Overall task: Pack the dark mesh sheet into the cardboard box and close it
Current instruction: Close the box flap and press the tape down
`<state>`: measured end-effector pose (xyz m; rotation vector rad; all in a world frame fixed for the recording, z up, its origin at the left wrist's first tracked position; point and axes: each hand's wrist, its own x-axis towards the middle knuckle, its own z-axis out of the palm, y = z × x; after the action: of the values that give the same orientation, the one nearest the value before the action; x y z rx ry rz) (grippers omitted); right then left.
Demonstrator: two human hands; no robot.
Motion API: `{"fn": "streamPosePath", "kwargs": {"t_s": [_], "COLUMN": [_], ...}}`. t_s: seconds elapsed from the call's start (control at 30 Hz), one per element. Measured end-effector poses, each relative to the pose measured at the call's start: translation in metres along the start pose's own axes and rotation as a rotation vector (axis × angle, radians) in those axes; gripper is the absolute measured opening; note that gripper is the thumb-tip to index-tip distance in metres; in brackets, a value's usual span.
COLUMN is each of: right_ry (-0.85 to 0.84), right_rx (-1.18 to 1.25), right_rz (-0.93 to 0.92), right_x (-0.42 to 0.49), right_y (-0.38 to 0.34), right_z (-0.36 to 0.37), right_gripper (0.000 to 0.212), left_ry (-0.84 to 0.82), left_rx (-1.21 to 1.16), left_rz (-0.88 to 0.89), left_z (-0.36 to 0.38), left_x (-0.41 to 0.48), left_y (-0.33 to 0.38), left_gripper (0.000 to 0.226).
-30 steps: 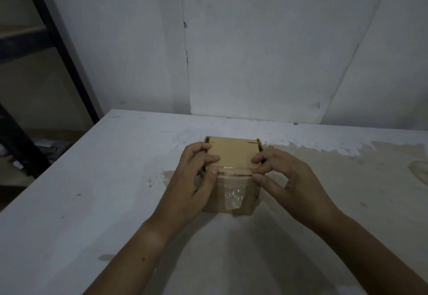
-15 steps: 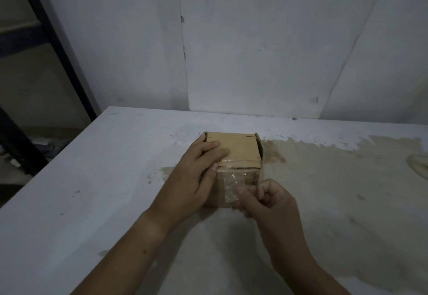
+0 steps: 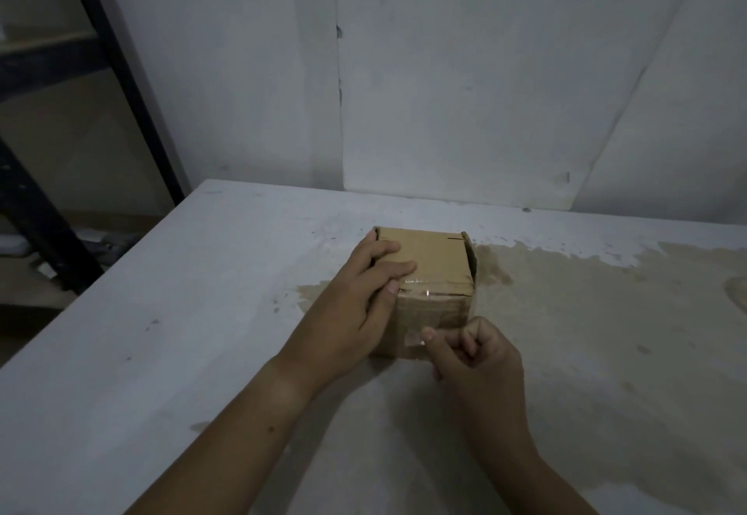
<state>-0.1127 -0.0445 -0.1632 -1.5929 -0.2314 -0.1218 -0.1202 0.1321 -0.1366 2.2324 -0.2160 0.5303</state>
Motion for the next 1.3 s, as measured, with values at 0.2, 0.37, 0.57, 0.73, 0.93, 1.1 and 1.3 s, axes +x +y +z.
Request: {"fn": "streamPosePath", "kwargs": {"t_s": [0.2,0.37,0.57,0.73,0.93,1.1,1.3], "right_ry": [0.053,0.098,0.129,0.149,-0.247,-0.291,-0.217], "right_rx": [-0.095,-0.147,-0.623,-0.572,-0.362,-0.323,-0.348], "right_rz": [-0.035,-0.029,-0.208,-0.161,-0.088,-0.106,-0.179], "right_x": [0.000,0.001,0.012,0.024,0.042,0.041,0.040], "right_y": [0.009,0.010,0.008,0.005,-0.004,-0.002,0.001], "right_z": [0.003,0.005,-0.003,-0.019,-0.020,-0.017,-0.013], "right_gripper": [0.049,0.049,0.053,0.065,0.091,0.083,0.066], "left_ry": [-0.003,-0.008,-0.049,-0.063,-0.085,-0.111,-0.095], "left_rx": [0.033,0.097,0.136,0.128,-0.166,-0.230,-0.242], "left_rz": [-0.001,0.067,0.081,0.097,-0.215,-0.146,-0.128], "left_z": [0.003,0.004,0.001,0.001,0.006,0.014,0.013], "left_x": [0.000,0.001,0.002,0.001,0.004,0.005,0.004], "left_y": [-0.002,-0.007,-0.010,-0.012,-0.018,-0.020,-0.017], "left_gripper": [0.048,0.054,0.056,0.063,0.121,0.096,0.086]}}
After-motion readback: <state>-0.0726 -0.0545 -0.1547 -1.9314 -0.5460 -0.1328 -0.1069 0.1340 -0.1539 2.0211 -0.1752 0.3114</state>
